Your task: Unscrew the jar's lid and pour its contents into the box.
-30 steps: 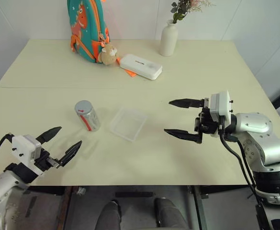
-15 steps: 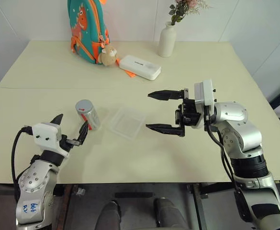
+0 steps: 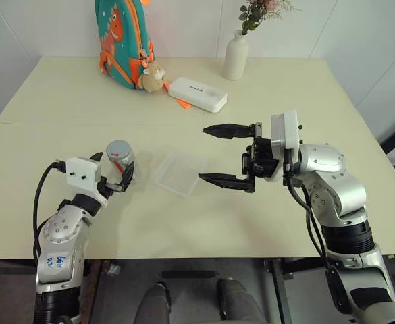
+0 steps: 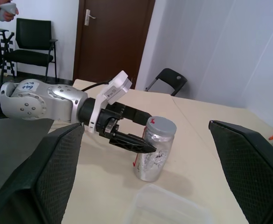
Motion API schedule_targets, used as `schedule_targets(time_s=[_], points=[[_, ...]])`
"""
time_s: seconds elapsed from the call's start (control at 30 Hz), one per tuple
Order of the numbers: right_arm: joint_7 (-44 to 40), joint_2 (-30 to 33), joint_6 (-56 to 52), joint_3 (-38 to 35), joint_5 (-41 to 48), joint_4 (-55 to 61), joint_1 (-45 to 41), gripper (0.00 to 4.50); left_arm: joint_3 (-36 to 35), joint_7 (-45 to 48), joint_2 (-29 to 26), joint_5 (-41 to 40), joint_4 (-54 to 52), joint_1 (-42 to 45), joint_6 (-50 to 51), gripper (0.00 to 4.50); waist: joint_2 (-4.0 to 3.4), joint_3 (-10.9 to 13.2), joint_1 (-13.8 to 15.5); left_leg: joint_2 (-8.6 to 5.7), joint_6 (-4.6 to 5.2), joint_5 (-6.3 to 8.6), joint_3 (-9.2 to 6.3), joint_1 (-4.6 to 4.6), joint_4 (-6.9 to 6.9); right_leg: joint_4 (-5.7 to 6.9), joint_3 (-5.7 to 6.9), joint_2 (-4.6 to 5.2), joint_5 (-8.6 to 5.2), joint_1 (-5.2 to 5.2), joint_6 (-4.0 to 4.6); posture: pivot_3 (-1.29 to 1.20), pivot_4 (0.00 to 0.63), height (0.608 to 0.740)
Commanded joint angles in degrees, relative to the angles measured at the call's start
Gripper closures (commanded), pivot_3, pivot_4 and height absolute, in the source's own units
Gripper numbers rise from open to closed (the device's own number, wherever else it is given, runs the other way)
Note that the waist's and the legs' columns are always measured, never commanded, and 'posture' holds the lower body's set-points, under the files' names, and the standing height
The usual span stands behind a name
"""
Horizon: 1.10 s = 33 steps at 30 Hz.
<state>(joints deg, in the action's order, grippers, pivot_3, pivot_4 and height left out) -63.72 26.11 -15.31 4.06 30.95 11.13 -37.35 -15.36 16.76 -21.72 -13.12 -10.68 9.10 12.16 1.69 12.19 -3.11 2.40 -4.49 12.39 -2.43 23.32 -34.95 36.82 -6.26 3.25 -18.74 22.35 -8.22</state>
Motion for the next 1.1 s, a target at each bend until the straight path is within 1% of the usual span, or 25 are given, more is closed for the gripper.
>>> schedule_targets(time_s=[0.03,0.3,0.4,0.5,0.6,0.83,0.93,1.0,1.1], points=[[1.60,-0.06,-0.34,-1.09,1.11,3.18,0.15,0.00,0.89,1.52,-1.11,0.98,2.31,2.61,-3.60,0.03,0.00,0.00,0.02,0.00,0.00,0.00,0.00,0.00,0.00,0.00,0.00,0.00,0.00,0.00,0.00,0.00,0.150,0.740],[3.47,0.48,-0.94,-1.47,0.95,4.86,1.17,0.00,2.79,1.55,-0.27,1.65,5.58,5.11,-5.39,0.03,0.00,0.00,0.00,0.00,-0.01,0.00,0.00,0.01,0.07,-0.03,0.00,0.00,0.00,0.02,0.00,0.00,0.150,0.740],[3.92,0.62,-0.89,-1.48,0.93,5.11,1.33,0.00,2.96,0.55,0.20,1.87,5.05,4.62,-5.18,0.62,0.00,0.00,0.00,0.01,-0.01,0.00,0.00,0.01,0.06,-0.02,0.00,0.00,0.00,0.02,0.00,0.00,0.150,0.740],[4.08,0.69,-0.82,-1.47,0.93,5.20,1.41,0.00,3.45,-0.81,1.34,2.47,4.11,4.07,-4.52,1.48,0.00,0.00,0.00,0.01,-0.01,0.00,0.00,0.01,0.06,-0.02,0.00,0.00,0.00,0.02,-0.01,0.00,0.150,0.740],[4.07,0.70,-0.70,-1.42,0.87,4.79,1.22,0.00,3.47,-3.44,2.38,3.96,3.25,3.46,-4.00,2.44,0.00,0.00,0.01,0.01,-0.01,0.00,0.00,0.01,0.06,-0.02,0.00,0.00,0.00,0.02,-0.01,0.00,0.150,0.740],[3.84,0.26,-0.53,-1.15,0.75,3.48,0.34,0.00,2.96,-3.96,3.08,3.15,2.94,3.46,-3.52,2.47,0.00,0.00,0.00,0.01,-0.01,0.00,0.00,0.01,0.06,-0.01,0.00,0.00,0.00,0.02,-0.01,0.00,0.150,0.740],[4.84,-0.45,-1.01,-1.02,0.57,2.46,-0.68,0.00,2.10,-0.17,2.28,-0.76,3.27,5.33,-3.67,2.47,0.00,0.00,0.01,0.01,-0.01,0.00,0.00,0.01,0.06,-0.01,0.00,0.00,0.00,0.02,-0.01,0.00,0.150,0.740],[7.22,-1.39,-2.74,-0.80,0.46,2.06,-2.19,0.00,0.79,4.80,0.52,-6.16,1.59,6.65,-1.61,2.47,0.00,0.00,-0.03,0.01,-0.01,0.00,0.00,0.02,0.06,0.00,0.00,0.00,0.00,0.05,-0.01,0.00,0.150,0.740],[14.33,-3.49,-11.50,0.07,1.25,2.37,-5.90,0.00,-0.29,14.28,-5.39,-15.06,-2.17,8.12,4.94,2.47,0.01,0.01,-0.30,0.06,-0.04,-0.02,-0.01,0.03,0.08,0.03,0.00,-0.05,0.00,0.10,0.00,0.00,0.150,0.740]])
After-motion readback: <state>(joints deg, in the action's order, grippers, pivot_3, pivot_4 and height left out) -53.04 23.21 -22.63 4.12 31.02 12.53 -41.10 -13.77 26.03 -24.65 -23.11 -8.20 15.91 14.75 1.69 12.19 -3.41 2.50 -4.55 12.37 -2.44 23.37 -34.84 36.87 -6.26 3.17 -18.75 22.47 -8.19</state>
